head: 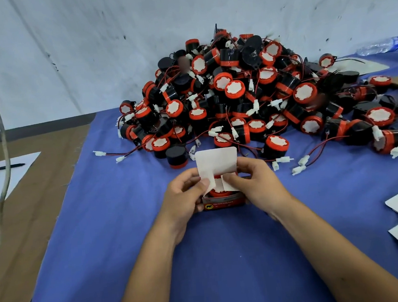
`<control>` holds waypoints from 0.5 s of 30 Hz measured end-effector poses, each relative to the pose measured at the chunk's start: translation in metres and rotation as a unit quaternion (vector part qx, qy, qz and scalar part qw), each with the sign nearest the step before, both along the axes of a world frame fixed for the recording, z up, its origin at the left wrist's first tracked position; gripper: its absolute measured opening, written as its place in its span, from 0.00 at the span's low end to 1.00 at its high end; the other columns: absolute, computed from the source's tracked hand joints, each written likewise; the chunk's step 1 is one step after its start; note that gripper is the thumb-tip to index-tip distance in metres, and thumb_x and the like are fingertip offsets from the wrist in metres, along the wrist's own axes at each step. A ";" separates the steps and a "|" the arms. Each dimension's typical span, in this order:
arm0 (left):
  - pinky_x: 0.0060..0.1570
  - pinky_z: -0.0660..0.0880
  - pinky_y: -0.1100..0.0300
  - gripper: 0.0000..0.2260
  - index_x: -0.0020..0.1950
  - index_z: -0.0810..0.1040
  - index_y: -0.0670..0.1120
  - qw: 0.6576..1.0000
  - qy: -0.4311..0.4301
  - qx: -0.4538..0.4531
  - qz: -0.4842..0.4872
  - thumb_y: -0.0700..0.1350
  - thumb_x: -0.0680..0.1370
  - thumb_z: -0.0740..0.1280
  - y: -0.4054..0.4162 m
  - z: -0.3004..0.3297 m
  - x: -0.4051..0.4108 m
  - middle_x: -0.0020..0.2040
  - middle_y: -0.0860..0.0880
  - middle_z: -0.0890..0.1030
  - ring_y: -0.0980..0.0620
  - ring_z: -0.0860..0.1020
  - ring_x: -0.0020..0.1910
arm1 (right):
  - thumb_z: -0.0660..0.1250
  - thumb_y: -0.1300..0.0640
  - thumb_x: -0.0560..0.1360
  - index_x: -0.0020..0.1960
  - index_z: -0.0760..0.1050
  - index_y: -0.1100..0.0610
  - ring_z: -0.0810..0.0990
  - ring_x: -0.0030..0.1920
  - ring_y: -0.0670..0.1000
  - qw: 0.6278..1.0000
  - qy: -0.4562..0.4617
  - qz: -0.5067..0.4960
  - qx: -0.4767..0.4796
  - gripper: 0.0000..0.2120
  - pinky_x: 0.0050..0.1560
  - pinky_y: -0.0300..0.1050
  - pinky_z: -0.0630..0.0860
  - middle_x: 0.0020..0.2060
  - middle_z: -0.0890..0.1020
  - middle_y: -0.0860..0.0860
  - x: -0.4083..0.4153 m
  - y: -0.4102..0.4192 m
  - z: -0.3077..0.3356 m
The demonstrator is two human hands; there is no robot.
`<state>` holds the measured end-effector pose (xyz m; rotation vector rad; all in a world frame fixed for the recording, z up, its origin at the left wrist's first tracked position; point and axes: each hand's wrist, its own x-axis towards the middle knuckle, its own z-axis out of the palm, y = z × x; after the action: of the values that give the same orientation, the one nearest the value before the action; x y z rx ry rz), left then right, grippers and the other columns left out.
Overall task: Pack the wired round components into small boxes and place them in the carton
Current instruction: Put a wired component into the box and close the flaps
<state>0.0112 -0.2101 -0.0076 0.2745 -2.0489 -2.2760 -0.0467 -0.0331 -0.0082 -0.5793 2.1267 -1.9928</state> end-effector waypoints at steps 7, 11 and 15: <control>0.40 0.82 0.56 0.20 0.46 0.86 0.49 0.986 0.083 -0.096 0.109 0.25 0.75 0.64 0.008 -0.006 -0.004 0.52 0.48 0.86 0.47 0.85 0.50 | 0.76 0.53 0.76 0.65 0.79 0.41 0.81 0.54 0.52 0.989 0.066 0.110 0.080 0.19 0.58 0.53 0.80 0.57 0.81 0.51 0.001 0.018 -0.004; 0.41 0.82 0.57 0.18 0.45 0.87 0.44 0.999 0.028 0.016 0.030 0.27 0.78 0.61 -0.006 0.001 0.001 0.58 0.44 0.86 0.47 0.86 0.49 | 0.75 0.41 0.72 0.59 0.83 0.38 0.79 0.62 0.45 0.987 0.071 0.111 0.090 0.16 0.64 0.47 0.78 0.64 0.77 0.40 0.002 0.017 0.001; 0.43 0.77 0.55 0.09 0.50 0.86 0.41 0.999 0.020 0.014 -0.044 0.43 0.77 0.68 -0.019 0.002 0.007 0.59 0.48 0.86 0.45 0.78 0.45 | 0.74 0.43 0.75 0.55 0.86 0.44 0.81 0.58 0.46 0.991 0.079 0.073 0.076 0.10 0.63 0.49 0.77 0.57 0.81 0.42 0.000 0.012 0.001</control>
<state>0.0179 -0.2295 -0.0060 0.1422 -2.0509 -2.3422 -0.0462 -0.0215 -0.0075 -0.8634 2.2296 -1.7429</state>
